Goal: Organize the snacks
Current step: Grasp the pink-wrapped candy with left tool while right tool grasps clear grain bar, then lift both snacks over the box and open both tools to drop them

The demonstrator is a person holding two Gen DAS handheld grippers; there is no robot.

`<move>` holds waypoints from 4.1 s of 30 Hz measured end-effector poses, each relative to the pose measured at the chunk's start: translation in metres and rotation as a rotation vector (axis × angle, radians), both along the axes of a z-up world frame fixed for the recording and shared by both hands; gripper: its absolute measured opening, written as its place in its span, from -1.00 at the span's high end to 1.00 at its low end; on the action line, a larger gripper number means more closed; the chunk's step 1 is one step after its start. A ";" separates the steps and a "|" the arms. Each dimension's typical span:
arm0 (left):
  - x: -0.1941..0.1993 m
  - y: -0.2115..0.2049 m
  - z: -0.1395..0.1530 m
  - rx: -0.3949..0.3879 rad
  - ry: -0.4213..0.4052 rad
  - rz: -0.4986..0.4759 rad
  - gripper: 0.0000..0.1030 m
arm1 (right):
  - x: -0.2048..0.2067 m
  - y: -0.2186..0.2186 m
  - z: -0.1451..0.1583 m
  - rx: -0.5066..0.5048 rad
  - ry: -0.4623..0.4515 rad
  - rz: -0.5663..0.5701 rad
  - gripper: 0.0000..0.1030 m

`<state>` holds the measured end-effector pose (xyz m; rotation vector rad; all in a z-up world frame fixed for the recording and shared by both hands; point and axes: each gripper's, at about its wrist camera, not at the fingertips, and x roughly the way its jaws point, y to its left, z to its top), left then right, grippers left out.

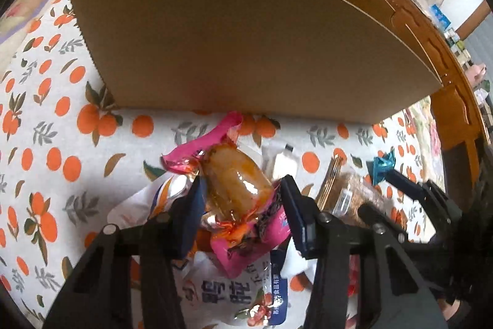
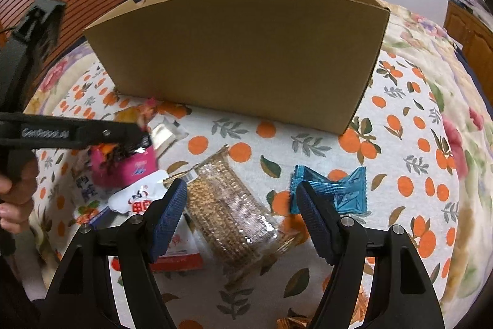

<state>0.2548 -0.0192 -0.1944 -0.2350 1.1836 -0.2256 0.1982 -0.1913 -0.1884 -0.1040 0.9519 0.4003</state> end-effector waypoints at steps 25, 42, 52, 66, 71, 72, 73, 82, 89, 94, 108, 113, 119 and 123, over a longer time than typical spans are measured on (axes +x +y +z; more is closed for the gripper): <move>-0.017 -0.002 0.023 0.019 -0.013 -0.034 0.18 | 0.011 0.005 -0.013 0.014 0.100 0.118 -0.44; -0.014 -0.004 0.023 0.025 -0.033 -0.056 0.40 | 0.008 0.013 -0.016 -0.092 0.064 0.145 0.06; -0.003 -0.007 0.017 0.005 -0.034 -0.055 0.23 | 0.009 0.014 -0.017 -0.087 0.069 0.136 0.05; -0.003 -0.018 0.003 0.066 -0.037 -0.100 0.17 | 0.009 0.014 -0.016 -0.089 0.062 0.137 0.09; -0.014 -0.018 0.023 0.044 -0.057 -0.116 0.18 | 0.009 0.012 -0.010 -0.071 0.061 0.134 0.12; -0.017 -0.019 0.028 0.046 -0.067 -0.122 0.18 | 0.009 0.012 -0.008 -0.068 0.055 0.133 0.12; -0.018 -0.019 0.031 0.046 -0.073 -0.127 0.18 | 0.009 0.012 -0.005 -0.064 0.049 0.132 0.12; -0.030 -0.017 0.074 0.050 -0.165 -0.153 0.17 | 0.005 0.001 0.022 -0.032 -0.008 0.107 0.12; -0.034 -0.012 0.098 0.031 -0.214 -0.152 0.17 | -0.002 -0.007 0.050 -0.004 -0.068 0.091 0.12; -0.036 -0.008 0.118 0.030 -0.262 -0.153 0.17 | -0.005 -0.007 0.064 0.013 -0.100 0.083 0.12; -0.035 0.002 0.150 0.088 -0.367 -0.143 0.17 | -0.011 -0.017 0.097 0.062 -0.187 0.051 0.12; -0.032 0.003 0.157 0.114 -0.399 -0.145 0.16 | -0.011 -0.019 0.103 0.062 -0.204 0.043 0.12; -0.017 0.009 0.167 0.107 -0.424 -0.135 0.16 | -0.008 -0.015 0.117 0.063 -0.237 0.042 0.12; 0.002 0.012 0.175 0.098 -0.448 -0.140 0.16 | 0.002 -0.012 0.128 0.064 -0.254 0.035 0.12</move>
